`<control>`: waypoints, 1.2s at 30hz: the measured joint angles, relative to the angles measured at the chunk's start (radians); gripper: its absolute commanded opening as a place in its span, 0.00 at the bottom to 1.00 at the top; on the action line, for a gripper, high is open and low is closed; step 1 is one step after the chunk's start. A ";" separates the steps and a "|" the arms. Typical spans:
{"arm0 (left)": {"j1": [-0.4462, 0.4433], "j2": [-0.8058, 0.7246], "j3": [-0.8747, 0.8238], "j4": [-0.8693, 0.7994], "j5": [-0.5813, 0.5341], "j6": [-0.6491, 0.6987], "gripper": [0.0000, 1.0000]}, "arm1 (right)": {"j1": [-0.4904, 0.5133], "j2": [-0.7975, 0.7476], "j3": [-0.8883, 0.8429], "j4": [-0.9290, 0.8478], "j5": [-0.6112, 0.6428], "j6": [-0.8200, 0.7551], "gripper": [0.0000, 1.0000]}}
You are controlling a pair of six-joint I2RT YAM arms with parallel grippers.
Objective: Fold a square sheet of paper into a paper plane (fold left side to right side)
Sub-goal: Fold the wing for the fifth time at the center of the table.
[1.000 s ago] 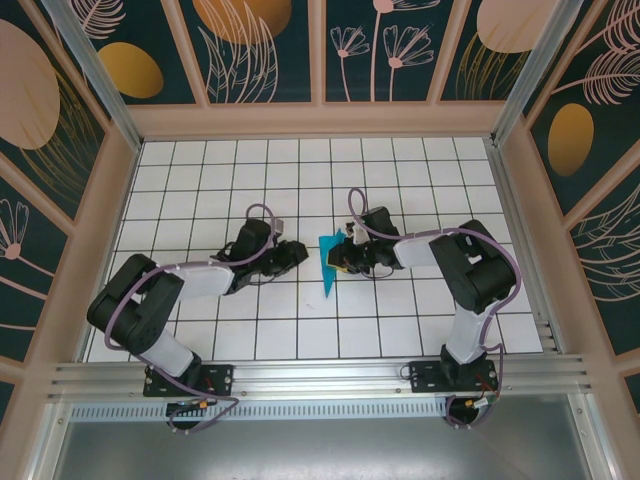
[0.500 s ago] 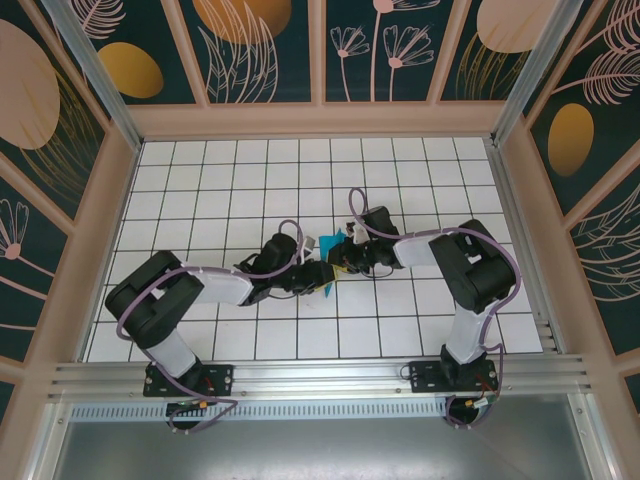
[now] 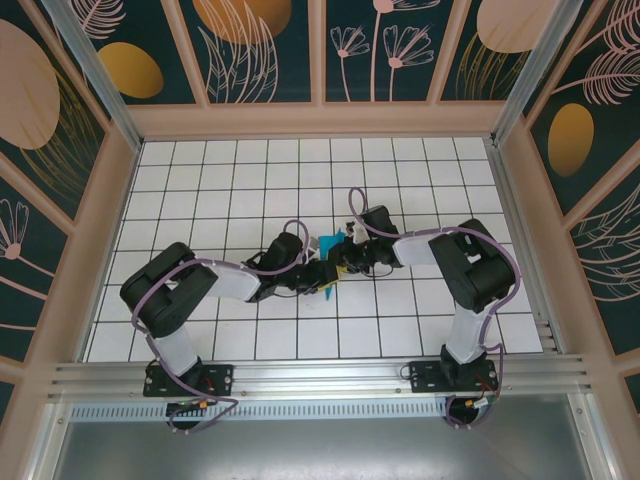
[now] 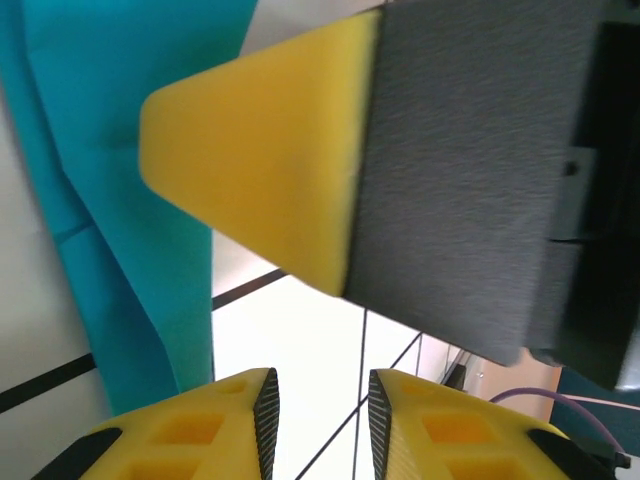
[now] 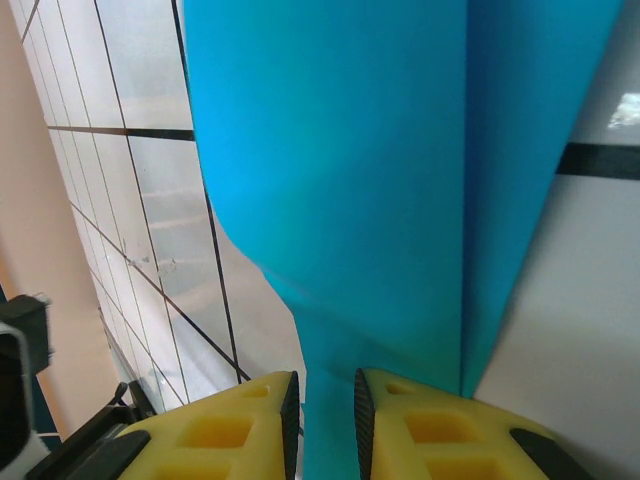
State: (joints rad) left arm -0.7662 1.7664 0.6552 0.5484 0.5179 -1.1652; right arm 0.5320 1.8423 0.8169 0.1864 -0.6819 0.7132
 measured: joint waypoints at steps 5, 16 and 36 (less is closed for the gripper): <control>0.000 0.011 0.013 -0.036 -0.006 0.001 0.32 | 0.000 0.001 0.003 -0.007 0.000 0.000 0.26; 0.000 0.013 0.016 -0.078 -0.030 0.006 0.30 | 0.000 0.003 0.013 -0.021 0.000 0.000 0.26; -0.014 0.074 0.186 -0.360 -0.047 0.097 0.29 | -0.003 -0.027 0.030 -0.056 0.063 -0.018 0.25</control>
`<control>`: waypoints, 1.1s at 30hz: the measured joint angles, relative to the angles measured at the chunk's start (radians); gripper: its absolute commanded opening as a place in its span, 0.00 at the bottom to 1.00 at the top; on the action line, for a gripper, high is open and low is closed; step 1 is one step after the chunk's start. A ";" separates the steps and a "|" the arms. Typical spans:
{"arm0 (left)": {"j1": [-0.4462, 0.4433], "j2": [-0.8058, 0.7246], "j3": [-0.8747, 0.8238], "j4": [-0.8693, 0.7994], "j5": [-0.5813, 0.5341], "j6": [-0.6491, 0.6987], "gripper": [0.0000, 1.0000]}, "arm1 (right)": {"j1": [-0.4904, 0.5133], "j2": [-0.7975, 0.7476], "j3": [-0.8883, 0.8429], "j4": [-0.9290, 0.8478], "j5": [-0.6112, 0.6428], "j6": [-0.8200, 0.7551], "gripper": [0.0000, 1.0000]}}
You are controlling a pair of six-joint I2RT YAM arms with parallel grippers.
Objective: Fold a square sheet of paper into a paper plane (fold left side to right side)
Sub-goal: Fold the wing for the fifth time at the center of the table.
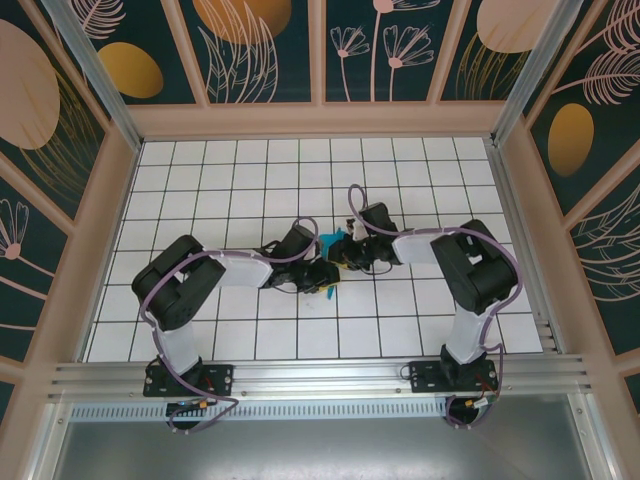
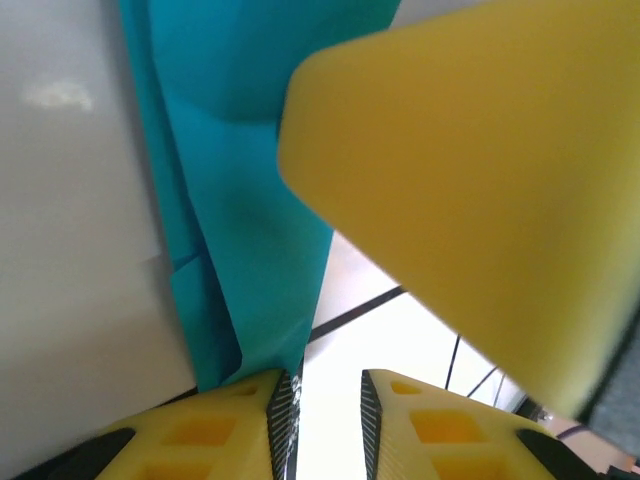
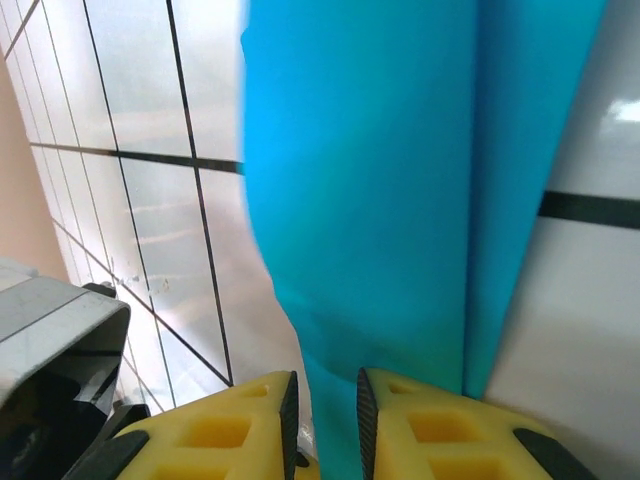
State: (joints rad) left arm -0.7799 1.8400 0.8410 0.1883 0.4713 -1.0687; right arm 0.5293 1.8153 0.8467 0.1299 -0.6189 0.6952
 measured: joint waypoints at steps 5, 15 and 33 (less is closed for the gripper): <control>-0.005 0.006 0.014 -0.014 -0.008 0.011 0.29 | -0.033 -0.077 -0.001 -0.014 0.040 -0.016 0.16; -0.006 0.006 0.018 -0.022 -0.012 0.018 0.28 | -0.017 -0.127 -0.061 -0.026 0.043 -0.033 0.04; -0.008 0.008 0.024 -0.035 -0.019 0.021 0.28 | 0.008 0.001 0.004 -0.045 0.092 -0.092 0.04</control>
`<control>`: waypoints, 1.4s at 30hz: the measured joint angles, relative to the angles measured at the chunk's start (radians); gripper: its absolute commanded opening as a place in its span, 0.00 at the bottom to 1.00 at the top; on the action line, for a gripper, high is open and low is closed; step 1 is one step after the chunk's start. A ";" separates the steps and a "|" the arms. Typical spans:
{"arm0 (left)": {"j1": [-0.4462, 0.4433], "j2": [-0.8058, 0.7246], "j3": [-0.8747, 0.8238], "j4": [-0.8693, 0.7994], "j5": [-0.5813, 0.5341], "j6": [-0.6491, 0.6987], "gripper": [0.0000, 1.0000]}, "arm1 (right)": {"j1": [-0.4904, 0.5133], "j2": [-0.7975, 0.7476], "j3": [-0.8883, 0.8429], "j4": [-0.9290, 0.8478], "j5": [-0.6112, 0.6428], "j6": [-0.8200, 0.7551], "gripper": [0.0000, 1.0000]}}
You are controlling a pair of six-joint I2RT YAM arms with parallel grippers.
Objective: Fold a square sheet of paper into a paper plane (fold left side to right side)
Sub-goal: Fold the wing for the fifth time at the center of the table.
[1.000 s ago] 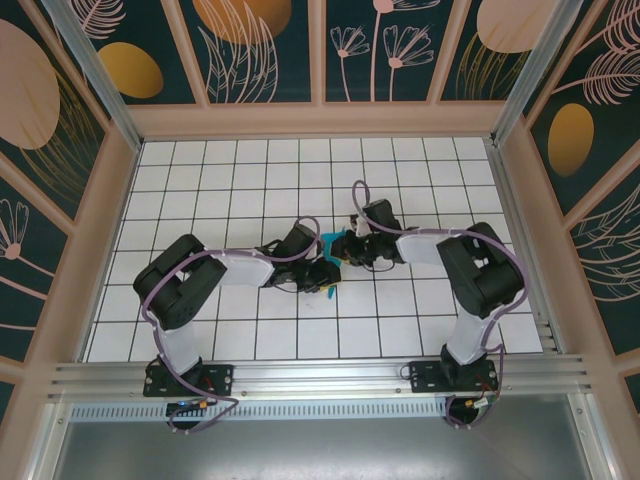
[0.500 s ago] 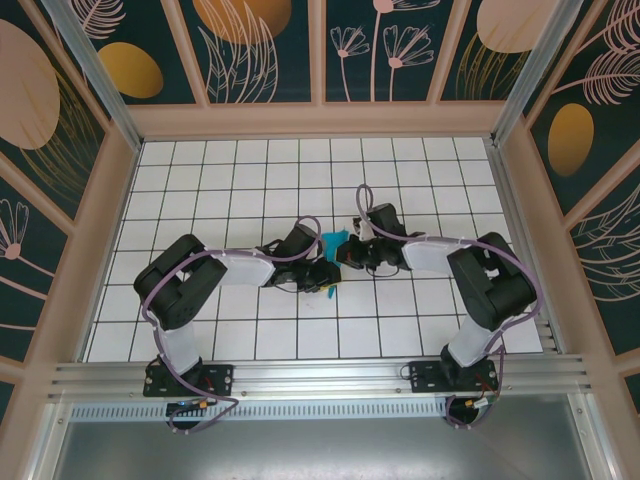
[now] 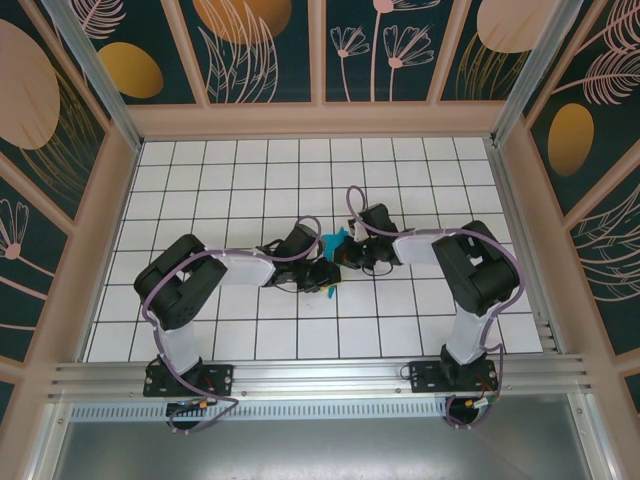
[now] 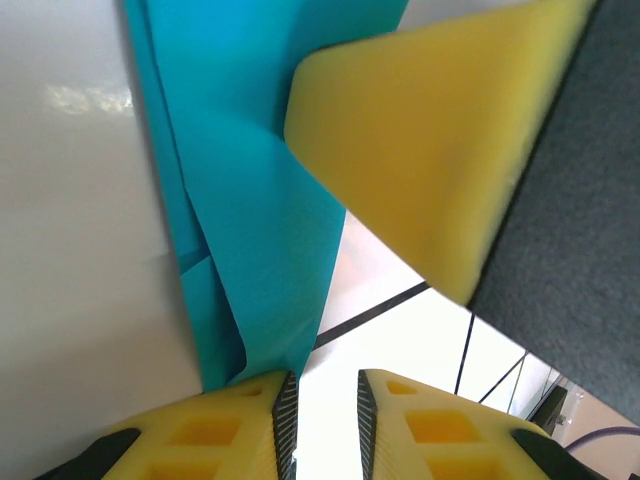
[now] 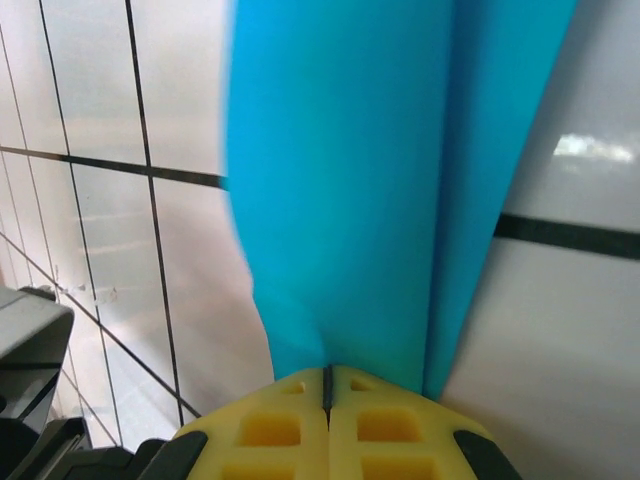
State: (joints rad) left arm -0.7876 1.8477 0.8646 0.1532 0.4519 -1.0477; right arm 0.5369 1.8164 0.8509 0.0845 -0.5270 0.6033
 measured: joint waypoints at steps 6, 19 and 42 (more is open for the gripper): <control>0.000 0.003 0.003 -0.001 0.000 0.000 0.27 | 0.009 0.013 0.046 -0.068 0.035 -0.047 0.05; -0.001 0.008 0.009 0.000 -0.007 0.000 0.27 | 0.013 0.038 0.116 -0.158 0.067 -0.100 0.05; -0.003 0.010 0.012 0.004 -0.015 0.000 0.27 | -0.064 0.125 0.246 -0.188 0.087 -0.162 0.07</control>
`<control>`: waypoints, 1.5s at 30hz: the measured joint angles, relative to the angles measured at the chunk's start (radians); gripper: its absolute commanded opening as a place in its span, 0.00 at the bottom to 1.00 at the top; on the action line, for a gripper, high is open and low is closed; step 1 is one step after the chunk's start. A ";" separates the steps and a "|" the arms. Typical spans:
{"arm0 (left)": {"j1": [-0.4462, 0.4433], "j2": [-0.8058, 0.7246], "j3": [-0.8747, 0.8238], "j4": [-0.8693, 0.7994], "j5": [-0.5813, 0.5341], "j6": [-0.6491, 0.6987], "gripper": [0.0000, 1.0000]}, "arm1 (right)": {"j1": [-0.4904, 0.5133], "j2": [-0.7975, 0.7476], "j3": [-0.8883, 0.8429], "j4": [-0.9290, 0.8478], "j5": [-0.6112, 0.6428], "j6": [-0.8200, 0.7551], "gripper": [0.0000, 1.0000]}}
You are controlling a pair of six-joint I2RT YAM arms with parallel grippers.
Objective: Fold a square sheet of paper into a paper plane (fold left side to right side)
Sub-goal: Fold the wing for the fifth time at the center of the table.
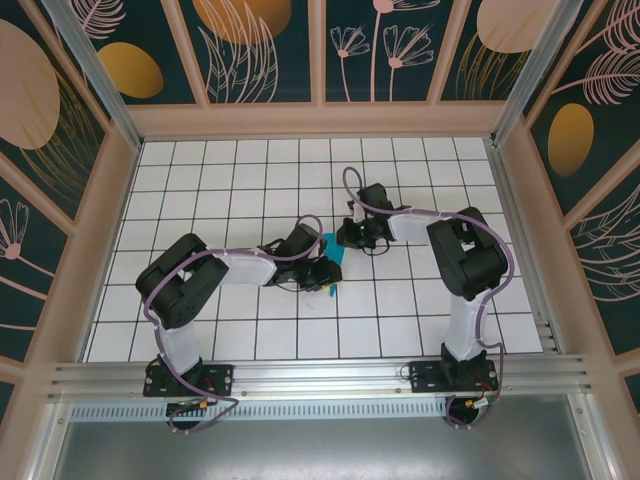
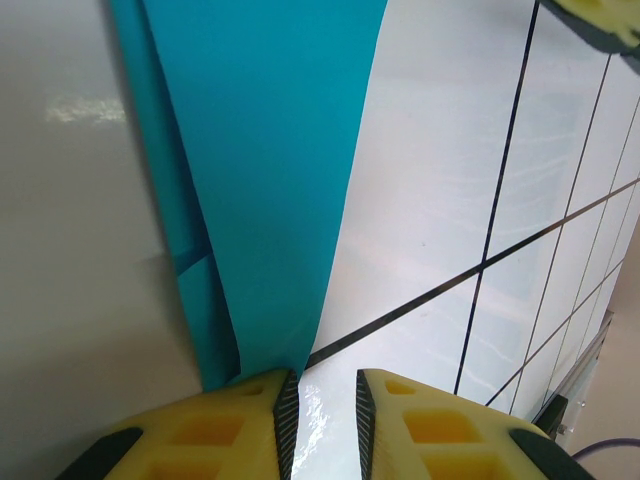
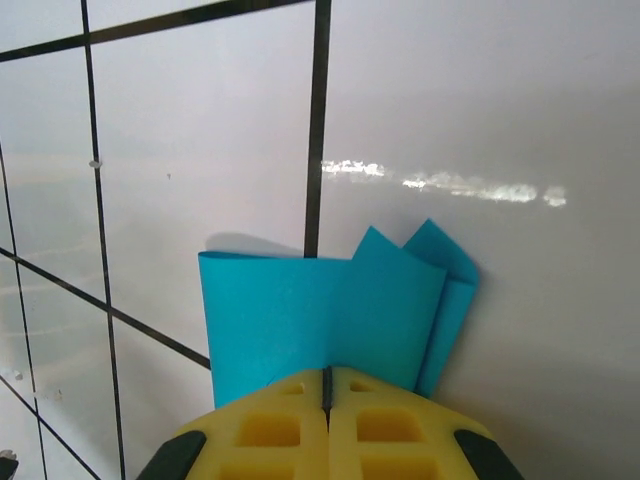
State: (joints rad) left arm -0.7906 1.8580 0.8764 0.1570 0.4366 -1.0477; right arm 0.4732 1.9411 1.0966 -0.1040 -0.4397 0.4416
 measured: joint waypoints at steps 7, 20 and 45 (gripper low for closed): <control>0.000 0.001 0.000 0.007 -0.003 0.000 0.27 | -0.013 0.027 0.048 -0.039 -0.002 -0.023 0.07; -0.001 0.002 -0.001 0.021 -0.016 0.000 0.27 | -0.050 0.091 0.148 -0.080 0.001 -0.045 0.07; -0.001 0.004 -0.001 0.026 -0.023 0.000 0.27 | -0.003 -0.154 -0.043 0.058 -0.006 -0.013 0.10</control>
State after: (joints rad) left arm -0.7914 1.8618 0.8757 0.1833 0.4137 -1.0473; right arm 0.4698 1.7874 1.0538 -0.0460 -0.4454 0.4282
